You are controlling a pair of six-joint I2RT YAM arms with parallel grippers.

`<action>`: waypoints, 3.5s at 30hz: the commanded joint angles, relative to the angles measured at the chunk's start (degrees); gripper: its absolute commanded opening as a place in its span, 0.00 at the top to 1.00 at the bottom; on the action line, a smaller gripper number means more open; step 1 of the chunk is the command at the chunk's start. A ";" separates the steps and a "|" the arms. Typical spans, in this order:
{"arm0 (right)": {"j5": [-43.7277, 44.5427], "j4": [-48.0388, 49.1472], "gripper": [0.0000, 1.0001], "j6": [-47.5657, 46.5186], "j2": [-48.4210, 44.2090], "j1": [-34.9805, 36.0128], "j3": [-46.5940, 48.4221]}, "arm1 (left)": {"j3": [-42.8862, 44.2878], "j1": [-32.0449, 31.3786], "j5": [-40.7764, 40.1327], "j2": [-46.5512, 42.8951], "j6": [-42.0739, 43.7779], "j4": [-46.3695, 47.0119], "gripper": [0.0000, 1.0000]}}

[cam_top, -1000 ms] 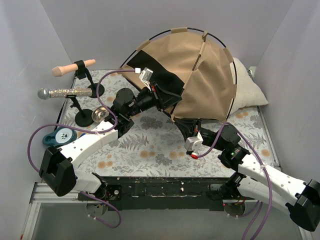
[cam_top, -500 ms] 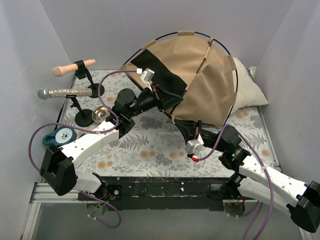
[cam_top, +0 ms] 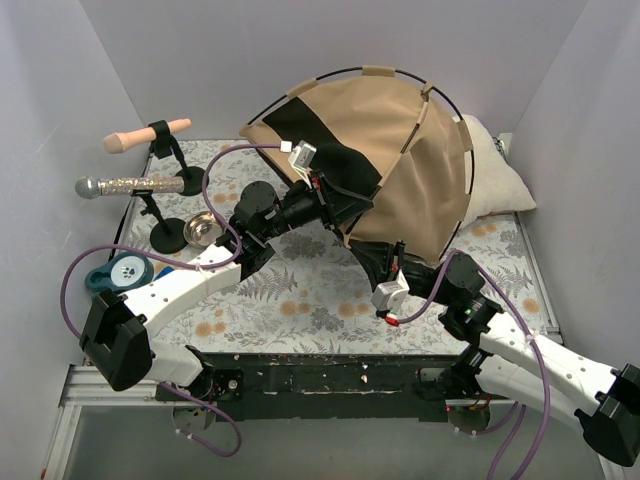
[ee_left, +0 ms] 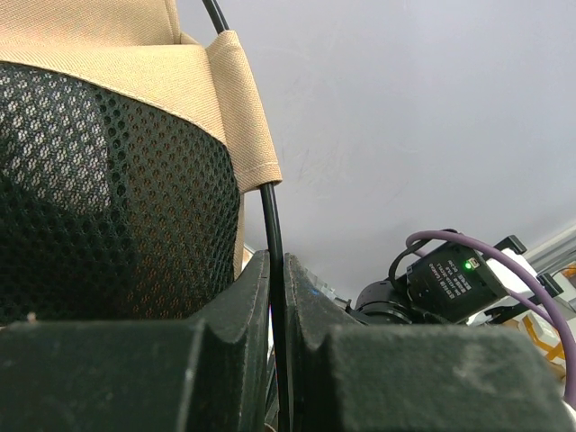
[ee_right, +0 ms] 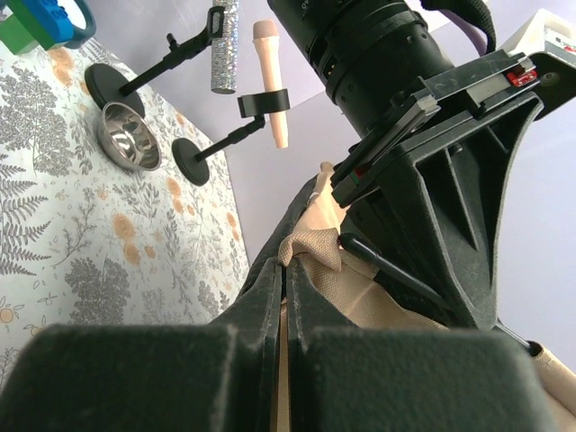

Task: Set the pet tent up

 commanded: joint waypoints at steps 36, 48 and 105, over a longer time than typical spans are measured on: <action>16.26 8.67 0.99 15.67 -0.98 2.92 0.77 | -3.74 -0.48 -6.07 -0.43 -4.89 -4.10 1.00; 18.02 -16.80 0.55 19.73 -6.51 2.92 7.97 | -3.74 0.40 -5.20 -0.35 -3.40 -5.33 1.00; 1.84 -19.63 0.99 19.01 0.60 -9.73 14.22 | -6.72 0.84 -3.52 -1.05 -1.29 -3.93 1.00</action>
